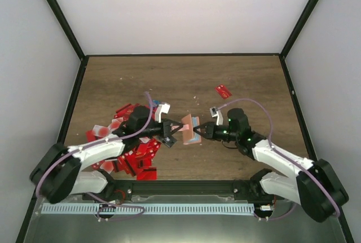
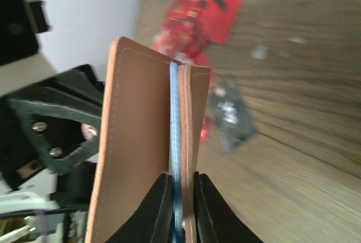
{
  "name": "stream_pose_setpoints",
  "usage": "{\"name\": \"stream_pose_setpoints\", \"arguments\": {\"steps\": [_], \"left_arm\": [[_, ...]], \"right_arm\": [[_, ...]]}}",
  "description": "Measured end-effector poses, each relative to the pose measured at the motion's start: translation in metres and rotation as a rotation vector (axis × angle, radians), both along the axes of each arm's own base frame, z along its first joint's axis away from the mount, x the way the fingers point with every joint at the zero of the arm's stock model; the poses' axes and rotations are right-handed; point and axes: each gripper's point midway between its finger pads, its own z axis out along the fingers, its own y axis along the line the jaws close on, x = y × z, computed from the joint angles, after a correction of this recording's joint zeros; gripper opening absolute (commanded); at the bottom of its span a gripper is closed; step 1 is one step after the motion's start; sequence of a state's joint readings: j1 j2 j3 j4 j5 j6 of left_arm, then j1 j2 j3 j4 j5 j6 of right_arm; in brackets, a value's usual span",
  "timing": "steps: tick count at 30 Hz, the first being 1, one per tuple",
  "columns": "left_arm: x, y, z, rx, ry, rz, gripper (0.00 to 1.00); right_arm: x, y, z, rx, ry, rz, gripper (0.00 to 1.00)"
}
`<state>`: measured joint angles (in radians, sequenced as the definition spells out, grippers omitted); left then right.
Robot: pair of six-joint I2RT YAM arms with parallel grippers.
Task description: Put the credit cards into the card holder
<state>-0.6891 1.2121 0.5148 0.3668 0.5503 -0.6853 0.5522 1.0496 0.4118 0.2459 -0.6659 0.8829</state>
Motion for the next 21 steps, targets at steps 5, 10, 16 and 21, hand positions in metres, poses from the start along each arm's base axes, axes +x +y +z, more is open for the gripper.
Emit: {"name": "stream_pose_setpoints", "arguments": {"steps": [5, 10, 16, 21], "left_arm": [[0.010, -0.007, -0.060, 0.084, 0.119, 0.010, 0.04], [0.014, -0.004, -0.098, 0.155, 0.196, 0.047, 0.04], [0.016, 0.005, -0.116, 0.206, 0.228, 0.097, 0.04], [0.015, 0.008, -0.125, 0.226, 0.240, 0.110, 0.04]], "right_arm": [[0.006, -0.019, -0.065, -0.203, 0.110, -0.053, 0.11], [0.008, -0.041, -0.108, -0.347, 0.192, -0.093, 0.22], [0.010, -0.058, -0.124, -0.451, 0.208, -0.122, 0.56], [0.018, -0.063, -0.119, -0.496, 0.178, -0.144, 0.68]]}}
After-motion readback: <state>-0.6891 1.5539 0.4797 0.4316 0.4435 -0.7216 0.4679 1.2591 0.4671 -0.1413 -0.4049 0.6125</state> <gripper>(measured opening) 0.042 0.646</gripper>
